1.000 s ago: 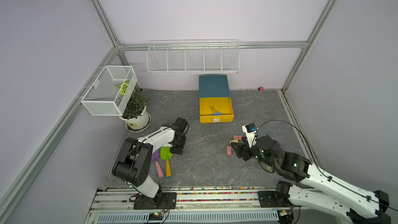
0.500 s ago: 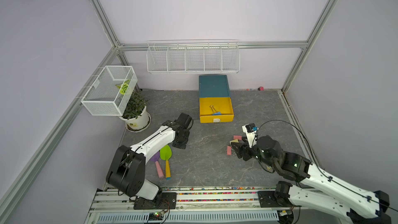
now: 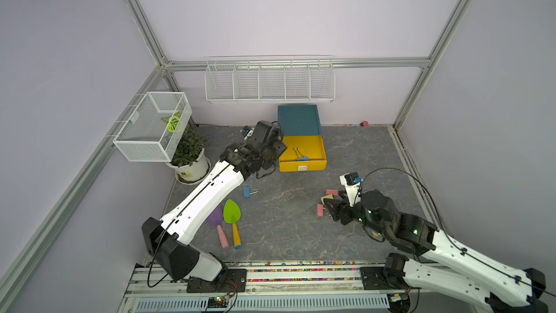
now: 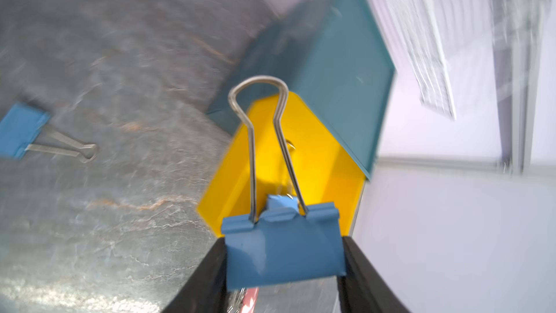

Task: Put the binder clips in the drawer according to color
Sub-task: Place the binder clip in the drawer.

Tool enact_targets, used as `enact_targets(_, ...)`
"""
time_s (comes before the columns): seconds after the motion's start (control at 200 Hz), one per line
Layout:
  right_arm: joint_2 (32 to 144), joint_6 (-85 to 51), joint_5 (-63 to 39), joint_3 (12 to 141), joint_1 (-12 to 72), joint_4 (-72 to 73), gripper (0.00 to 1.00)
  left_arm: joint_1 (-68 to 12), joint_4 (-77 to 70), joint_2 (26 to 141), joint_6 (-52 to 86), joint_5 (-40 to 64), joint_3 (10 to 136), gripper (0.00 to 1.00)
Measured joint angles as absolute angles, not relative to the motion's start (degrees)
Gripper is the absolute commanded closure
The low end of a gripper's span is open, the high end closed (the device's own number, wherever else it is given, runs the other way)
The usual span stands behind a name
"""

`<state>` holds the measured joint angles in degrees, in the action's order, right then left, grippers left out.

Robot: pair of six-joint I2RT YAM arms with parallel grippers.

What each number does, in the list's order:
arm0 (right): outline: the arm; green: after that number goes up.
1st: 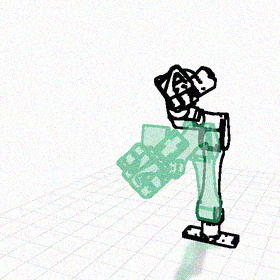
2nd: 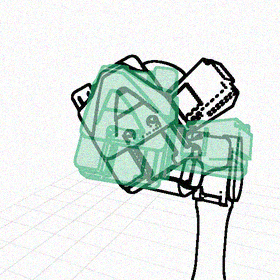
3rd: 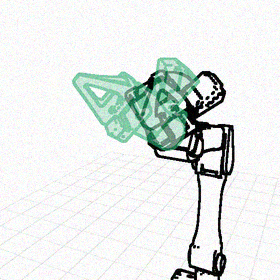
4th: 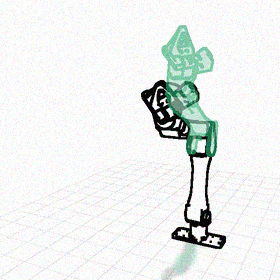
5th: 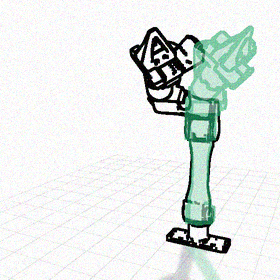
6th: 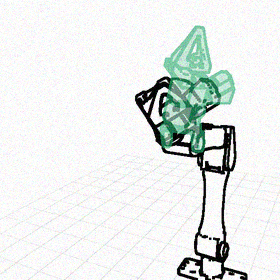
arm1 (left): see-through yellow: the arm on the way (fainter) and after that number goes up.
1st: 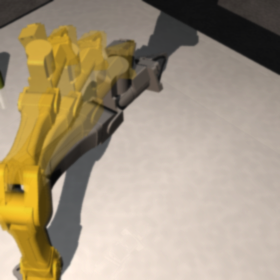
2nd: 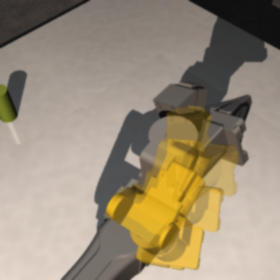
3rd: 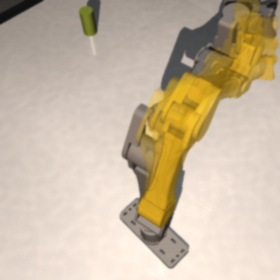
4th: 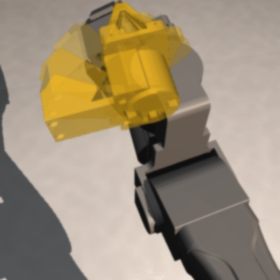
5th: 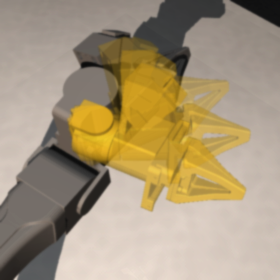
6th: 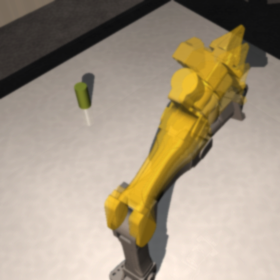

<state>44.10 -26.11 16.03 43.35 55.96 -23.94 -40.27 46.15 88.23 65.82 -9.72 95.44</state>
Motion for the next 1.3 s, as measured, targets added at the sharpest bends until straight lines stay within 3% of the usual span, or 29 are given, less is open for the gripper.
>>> enact_targets(0.185,44.51,-26.11,16.10,43.35,55.96,-23.94,0.26,-42.11,51.53,101.54,53.06,-5.02,112.20,0.58)
enact_targets(0.45,44.56,-26.13,16.27,43.35,55.94,-23.99,0.26,-42.92,61.36,111.85,44.64,-4.21,120.70,0.55)
enact_targets(0.67,45.39,-26.15,16.45,43.35,55.96,-23.99,0.26,-42.92,65.25,113.78,42.24,-4.23,121.75,0.51)
enact_targets(0.905,45.52,-26.30,16.49,43.35,55.94,-23.99,0.26,-42.92,66.72,115.00,41.04,-4.84,121.78,0.26)
enact_targets(1.3,45.52,-26.30,16.67,43.35,55.96,-23.99,0.26,-42.94,66.04,108.88,43.62,-9.69,119.39,0.25)
